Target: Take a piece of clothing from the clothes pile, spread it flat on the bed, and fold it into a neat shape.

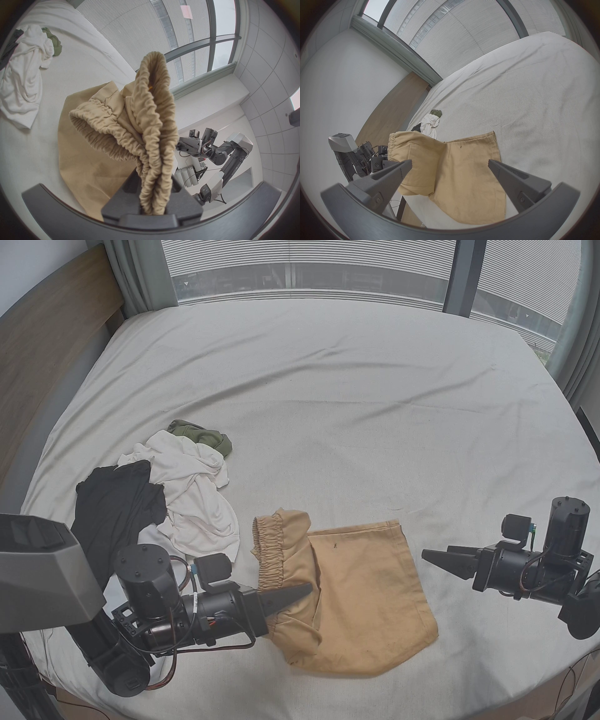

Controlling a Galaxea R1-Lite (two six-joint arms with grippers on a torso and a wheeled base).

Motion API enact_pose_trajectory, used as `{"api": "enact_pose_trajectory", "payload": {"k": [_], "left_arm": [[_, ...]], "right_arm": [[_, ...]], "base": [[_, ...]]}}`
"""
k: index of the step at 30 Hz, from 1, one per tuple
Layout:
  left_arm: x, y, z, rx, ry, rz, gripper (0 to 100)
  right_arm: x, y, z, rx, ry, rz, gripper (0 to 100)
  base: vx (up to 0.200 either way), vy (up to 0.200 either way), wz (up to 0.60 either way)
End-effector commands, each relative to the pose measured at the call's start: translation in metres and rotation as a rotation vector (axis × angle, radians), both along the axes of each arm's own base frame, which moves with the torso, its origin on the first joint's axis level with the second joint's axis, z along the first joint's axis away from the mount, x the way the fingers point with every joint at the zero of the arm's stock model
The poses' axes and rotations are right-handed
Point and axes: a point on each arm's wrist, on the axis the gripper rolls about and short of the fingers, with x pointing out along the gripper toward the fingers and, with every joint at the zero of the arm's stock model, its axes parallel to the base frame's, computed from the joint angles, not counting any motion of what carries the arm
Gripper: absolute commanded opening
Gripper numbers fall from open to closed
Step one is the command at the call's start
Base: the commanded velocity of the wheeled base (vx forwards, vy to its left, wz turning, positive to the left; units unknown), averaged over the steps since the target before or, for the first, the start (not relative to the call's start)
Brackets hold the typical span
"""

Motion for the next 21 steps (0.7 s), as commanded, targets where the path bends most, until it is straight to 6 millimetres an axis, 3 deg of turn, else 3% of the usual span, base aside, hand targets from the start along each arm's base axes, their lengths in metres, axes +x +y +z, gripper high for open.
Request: {"api": "enact_pose_trajectory", "payload": {"k": [1, 9, 21], "left_arm": [[0.004, -0.018, -0.012, 0.006, 0.017, -0.039, 0], [0.013, -0.044, -0.020, -0.023, 0.031, -0.063, 0], [0.021, -0.067, -0.025, -0.069, 0.063, -0.080, 0]], "right_arm": [[0.000, 0.000, 0.002, 0.003, -0.007, -0.001, 100], [0.000, -0.001, 0.005, 0.008, -0.021, -0.004, 100], [0.001, -0.001, 0.005, 0.008, -0.021, -0.004, 100]], "base": [[0.000, 0.000, 0.00], [0.000, 0.000, 0.00], [0.000, 0.000, 0.00]]}}
